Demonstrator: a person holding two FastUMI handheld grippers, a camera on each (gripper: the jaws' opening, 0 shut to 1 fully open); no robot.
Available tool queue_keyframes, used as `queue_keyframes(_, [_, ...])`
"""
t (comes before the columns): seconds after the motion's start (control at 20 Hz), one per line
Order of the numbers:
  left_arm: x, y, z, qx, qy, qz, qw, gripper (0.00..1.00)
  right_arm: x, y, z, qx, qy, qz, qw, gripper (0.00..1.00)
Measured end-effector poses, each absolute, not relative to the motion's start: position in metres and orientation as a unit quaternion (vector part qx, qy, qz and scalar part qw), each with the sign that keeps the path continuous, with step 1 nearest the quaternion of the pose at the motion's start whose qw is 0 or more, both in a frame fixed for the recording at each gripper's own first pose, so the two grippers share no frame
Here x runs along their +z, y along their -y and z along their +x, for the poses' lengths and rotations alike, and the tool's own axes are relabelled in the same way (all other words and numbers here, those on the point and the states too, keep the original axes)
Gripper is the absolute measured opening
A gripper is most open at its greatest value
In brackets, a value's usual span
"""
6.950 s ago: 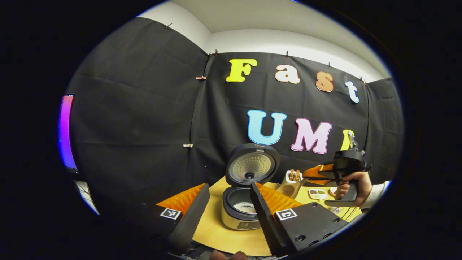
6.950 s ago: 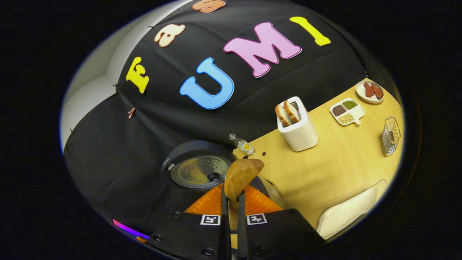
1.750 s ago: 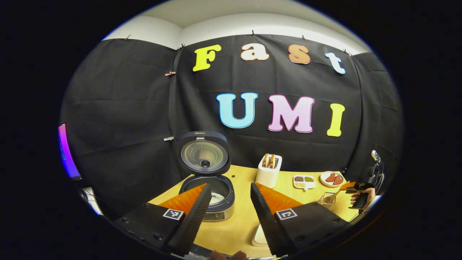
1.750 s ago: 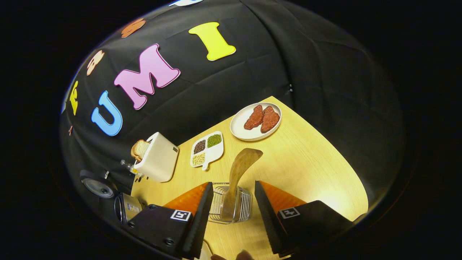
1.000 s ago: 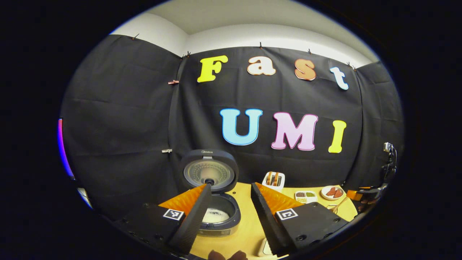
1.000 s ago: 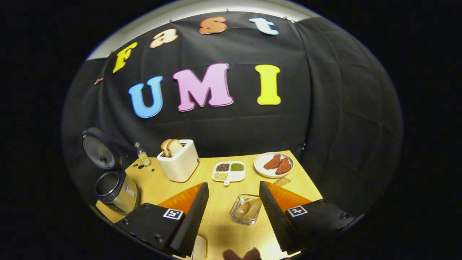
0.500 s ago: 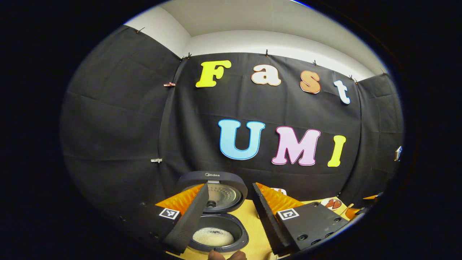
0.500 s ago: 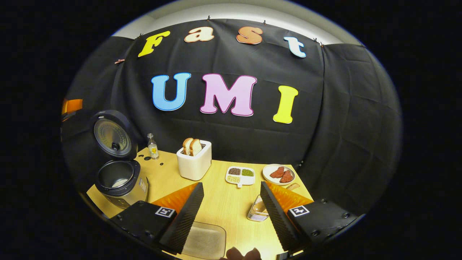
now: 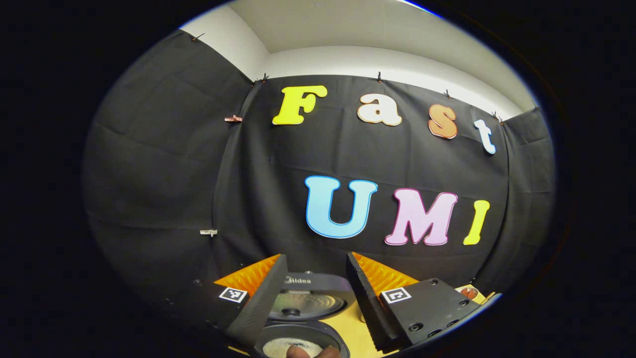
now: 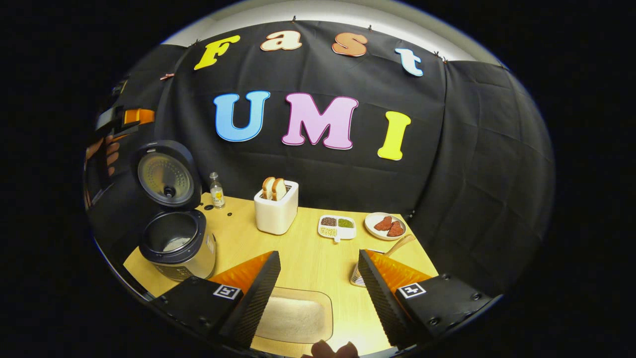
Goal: Close the left gripper, press the button to open the rice cooker; take a wooden spoon from the chopstick holder with the right hand, scoop a spoonful of rice and pour it into the rice cooker, then put the wooden spoon back into the chopstick holder.
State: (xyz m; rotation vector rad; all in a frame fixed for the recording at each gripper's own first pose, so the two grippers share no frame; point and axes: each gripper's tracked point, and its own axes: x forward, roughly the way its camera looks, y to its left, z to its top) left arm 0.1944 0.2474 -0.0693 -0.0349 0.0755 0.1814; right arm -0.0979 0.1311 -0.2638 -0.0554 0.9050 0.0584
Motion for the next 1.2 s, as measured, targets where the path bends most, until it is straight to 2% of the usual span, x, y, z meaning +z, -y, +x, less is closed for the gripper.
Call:
queue_keyframes(0.1, [-0.071,-0.255,0.215,0.096,-0.036,-0.010,0.995,0.83,-0.265,-0.141,-0.104,0.037,-0.444,-0.028,0.895,0.98])
queue_keyframes(0.35, [-0.096,-0.275,0.255,0.127,-0.083,0.002,0.988,0.83,-0.265,-0.158,-0.114,0.057,-0.453,-0.027,0.889,0.98])
queue_keyframes(0.55, [-0.131,-0.279,0.265,0.127,-0.150,0.016,0.980,0.83,-0.268,-0.157,-0.120,0.056,-0.461,-0.019,0.885,0.98])
queue_keyframes(0.6, [-0.145,-0.278,0.262,0.128,-0.173,0.008,0.977,0.83,-0.268,-0.158,-0.122,0.055,-0.464,-0.015,0.884,0.98])
queue_keyframes(0.7, [-0.146,-0.276,0.261,0.129,-0.174,0.017,0.976,0.87,-0.270,-0.158,-0.124,0.056,-0.468,-0.012,0.882,0.98])
queue_keyframes(0.9, [-0.152,-0.267,0.238,0.130,-0.180,0.043,0.974,0.87,-0.274,-0.160,-0.132,0.060,-0.474,-0.005,0.878,0.98])
queue_keyframes(1.2, [-0.177,-0.242,0.170,0.134,-0.182,0.041,0.973,0.87,-0.280,-0.162,-0.132,0.064,-0.479,0.004,0.876,0.98])
